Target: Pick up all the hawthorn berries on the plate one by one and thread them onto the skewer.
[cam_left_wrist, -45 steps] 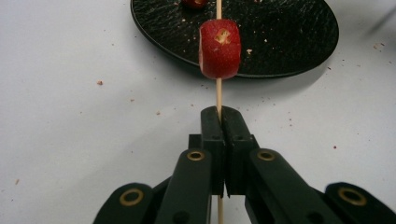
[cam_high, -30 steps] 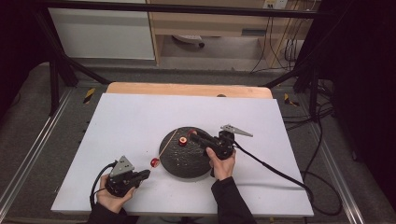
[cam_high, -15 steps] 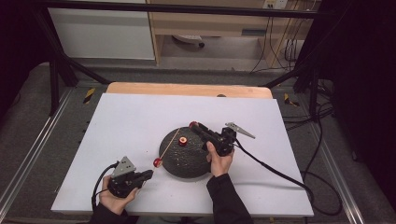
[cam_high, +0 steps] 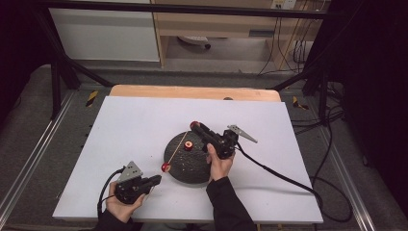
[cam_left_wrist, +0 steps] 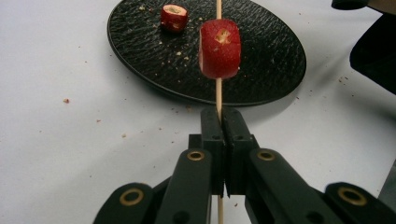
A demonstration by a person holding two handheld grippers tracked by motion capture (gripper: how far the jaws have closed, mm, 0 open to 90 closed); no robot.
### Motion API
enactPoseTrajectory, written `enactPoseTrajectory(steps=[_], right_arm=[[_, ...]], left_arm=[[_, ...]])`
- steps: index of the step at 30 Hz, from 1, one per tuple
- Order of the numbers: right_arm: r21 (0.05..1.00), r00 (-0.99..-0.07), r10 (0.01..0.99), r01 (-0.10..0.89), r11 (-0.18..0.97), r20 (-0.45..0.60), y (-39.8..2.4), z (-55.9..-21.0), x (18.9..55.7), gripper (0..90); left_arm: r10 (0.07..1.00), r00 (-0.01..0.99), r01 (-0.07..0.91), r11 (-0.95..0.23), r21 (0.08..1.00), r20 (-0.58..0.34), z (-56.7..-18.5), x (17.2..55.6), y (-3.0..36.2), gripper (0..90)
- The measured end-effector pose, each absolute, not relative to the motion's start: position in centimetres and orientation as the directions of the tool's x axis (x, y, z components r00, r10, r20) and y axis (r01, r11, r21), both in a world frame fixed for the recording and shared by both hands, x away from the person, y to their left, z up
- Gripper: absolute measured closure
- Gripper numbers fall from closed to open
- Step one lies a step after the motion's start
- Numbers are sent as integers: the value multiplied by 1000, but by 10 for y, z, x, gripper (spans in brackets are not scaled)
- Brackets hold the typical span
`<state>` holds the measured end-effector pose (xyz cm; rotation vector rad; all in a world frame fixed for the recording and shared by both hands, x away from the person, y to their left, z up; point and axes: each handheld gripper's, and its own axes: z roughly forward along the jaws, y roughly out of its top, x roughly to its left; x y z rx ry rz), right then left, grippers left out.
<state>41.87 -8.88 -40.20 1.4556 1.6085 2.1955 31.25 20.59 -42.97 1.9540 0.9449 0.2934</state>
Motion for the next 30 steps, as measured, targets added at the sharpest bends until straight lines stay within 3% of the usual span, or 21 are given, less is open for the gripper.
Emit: enactPoseTrajectory(steps=[30], right_arm=[[754,-582,485,442,-486,653,-69,-409,418,613]], left_arm=[[719,671,505,-264,821,-182,-431,313,206,883]])
